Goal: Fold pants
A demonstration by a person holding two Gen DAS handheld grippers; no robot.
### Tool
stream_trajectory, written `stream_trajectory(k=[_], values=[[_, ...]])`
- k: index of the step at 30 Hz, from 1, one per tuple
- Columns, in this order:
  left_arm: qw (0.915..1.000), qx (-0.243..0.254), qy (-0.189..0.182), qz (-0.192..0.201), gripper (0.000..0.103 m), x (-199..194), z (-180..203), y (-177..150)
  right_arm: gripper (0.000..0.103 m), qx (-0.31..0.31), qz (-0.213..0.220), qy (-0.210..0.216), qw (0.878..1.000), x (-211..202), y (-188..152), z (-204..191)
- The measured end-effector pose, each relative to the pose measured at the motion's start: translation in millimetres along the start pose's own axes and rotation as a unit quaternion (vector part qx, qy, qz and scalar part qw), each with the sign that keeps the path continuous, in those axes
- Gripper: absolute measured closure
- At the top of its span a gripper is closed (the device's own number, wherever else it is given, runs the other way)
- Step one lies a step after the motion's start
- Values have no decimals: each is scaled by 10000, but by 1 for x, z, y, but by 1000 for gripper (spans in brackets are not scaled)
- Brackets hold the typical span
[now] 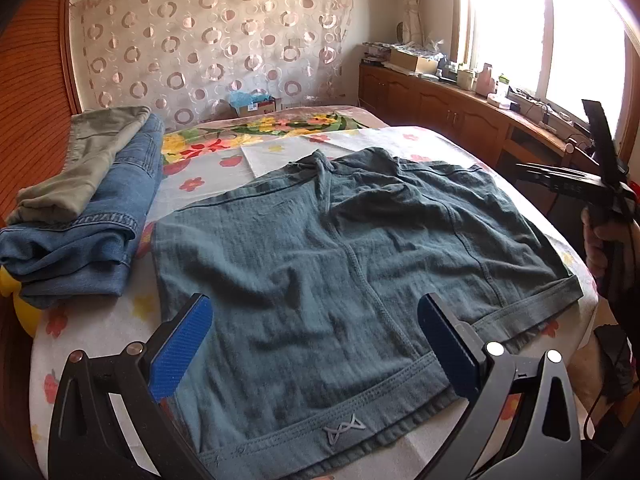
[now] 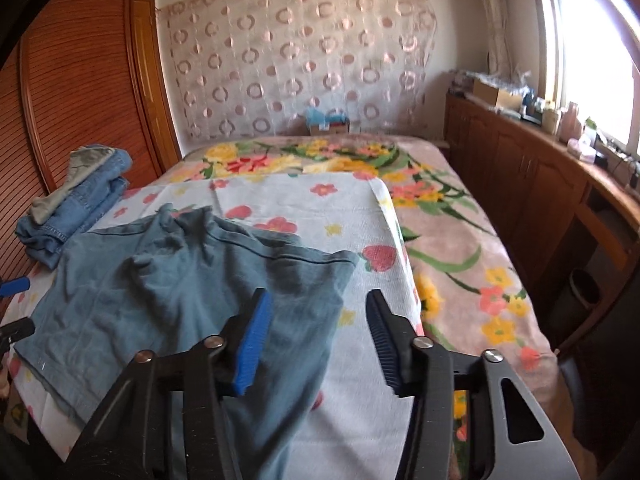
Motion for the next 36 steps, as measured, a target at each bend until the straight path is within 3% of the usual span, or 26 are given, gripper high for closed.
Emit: stream_trajectory(k=[7, 12, 17, 21, 26, 31, 36], values=[[10000, 25, -41, -17, 0, 3, 2, 3, 69, 244, -481, -42, 9985, 26, 11, 21], [10000, 1, -37, -74, 0, 7, 0, -2, 70, 609, -717, 57, 9955, 35, 23, 25], [9999, -56, -33, -115, 0, 8, -4, -5, 70, 582, -857, 110, 9946, 39, 31, 24], [9999, -56, -30, -128, 0, 7, -4, -7, 95, 579, -834, 281, 9944, 36, 36, 20], [9999, -85, -15, -132, 0, 7, -8, -10, 100, 213, -559, 427, 9973, 23, 51, 6], [9998, -110, 25, -143, 0, 7, -11, -12, 101, -92, 33, 5, 10000, -5, 77, 23], [9998, -147, 24, -156, 0, 7, -13, -14, 101, -204, -239, -579, 9978, -3, 67, 50]])
Point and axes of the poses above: each gripper's, at about its wrist camera, not at the fingertips, and x roughly the way its jaws point, z to its right, y to its top, the point moved 8 cm from there along x, roughly the way its jaws point, and after that the axes turned 10 degrees about z, right-handed, at the moved point
